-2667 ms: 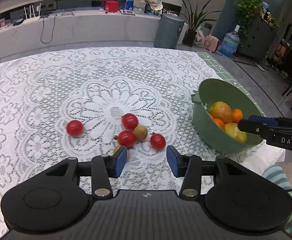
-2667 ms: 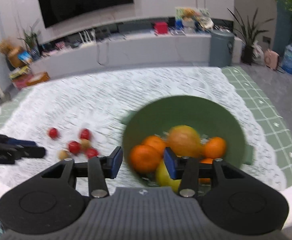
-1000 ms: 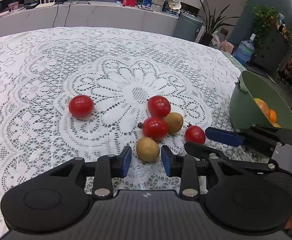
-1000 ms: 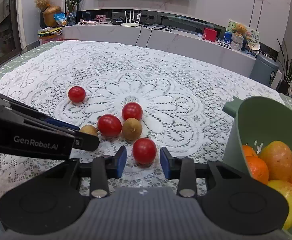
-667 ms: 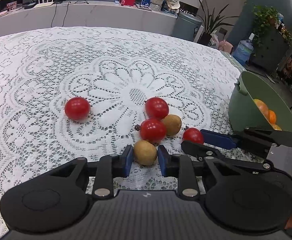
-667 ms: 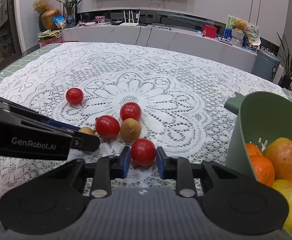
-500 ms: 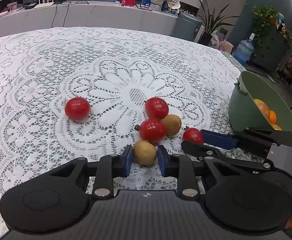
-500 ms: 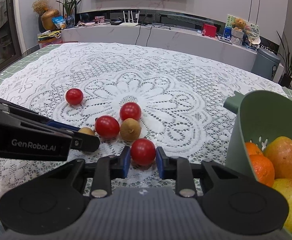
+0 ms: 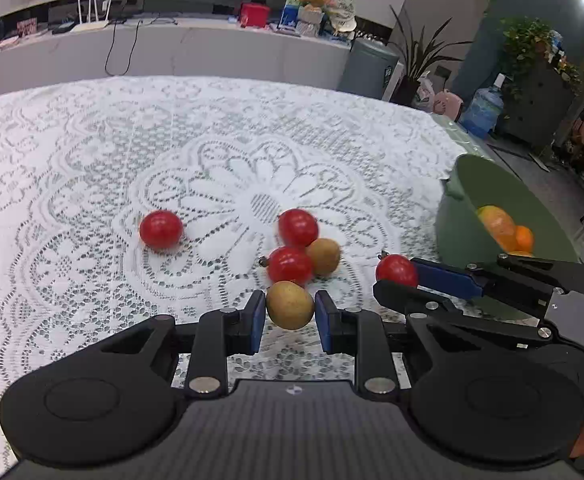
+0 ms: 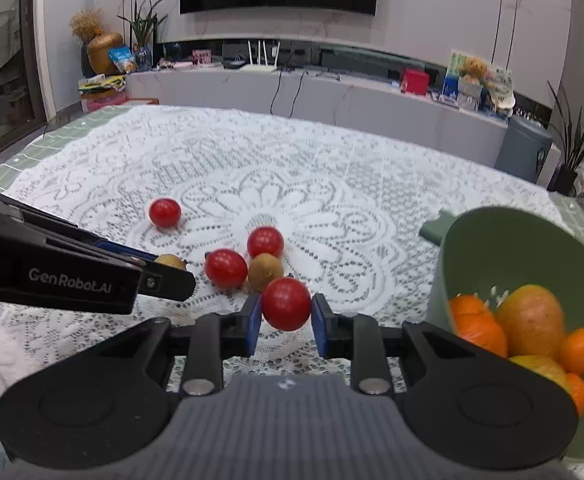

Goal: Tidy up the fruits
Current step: 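Grasp a brown kiwi with the left gripper while the right gripper grasps a red plum, then carry the kiwi and the plum over the colander with both grippers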

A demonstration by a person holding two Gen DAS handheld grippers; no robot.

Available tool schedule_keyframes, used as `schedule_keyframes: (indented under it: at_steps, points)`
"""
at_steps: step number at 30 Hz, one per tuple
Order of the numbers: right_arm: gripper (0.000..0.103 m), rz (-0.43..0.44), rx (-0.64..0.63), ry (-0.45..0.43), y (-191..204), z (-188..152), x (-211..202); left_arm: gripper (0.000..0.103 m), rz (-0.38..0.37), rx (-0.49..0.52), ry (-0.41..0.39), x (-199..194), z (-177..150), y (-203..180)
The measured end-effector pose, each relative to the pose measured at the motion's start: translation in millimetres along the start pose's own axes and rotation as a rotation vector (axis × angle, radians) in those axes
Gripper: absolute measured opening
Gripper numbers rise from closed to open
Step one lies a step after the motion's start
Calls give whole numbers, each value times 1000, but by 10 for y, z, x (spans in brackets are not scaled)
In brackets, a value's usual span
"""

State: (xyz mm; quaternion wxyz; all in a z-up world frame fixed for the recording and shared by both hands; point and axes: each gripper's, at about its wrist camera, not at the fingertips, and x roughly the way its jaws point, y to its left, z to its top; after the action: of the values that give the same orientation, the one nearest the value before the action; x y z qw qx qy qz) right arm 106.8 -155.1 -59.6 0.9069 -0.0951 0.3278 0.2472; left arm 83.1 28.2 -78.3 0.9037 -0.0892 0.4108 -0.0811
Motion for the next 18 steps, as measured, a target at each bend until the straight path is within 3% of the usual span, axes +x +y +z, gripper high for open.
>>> schedule_keyframes:
  at_steps: [18]
  points:
    - [23,-89,36,-142,-340,114,-854,30,-93,94,-112,-436,255,-573]
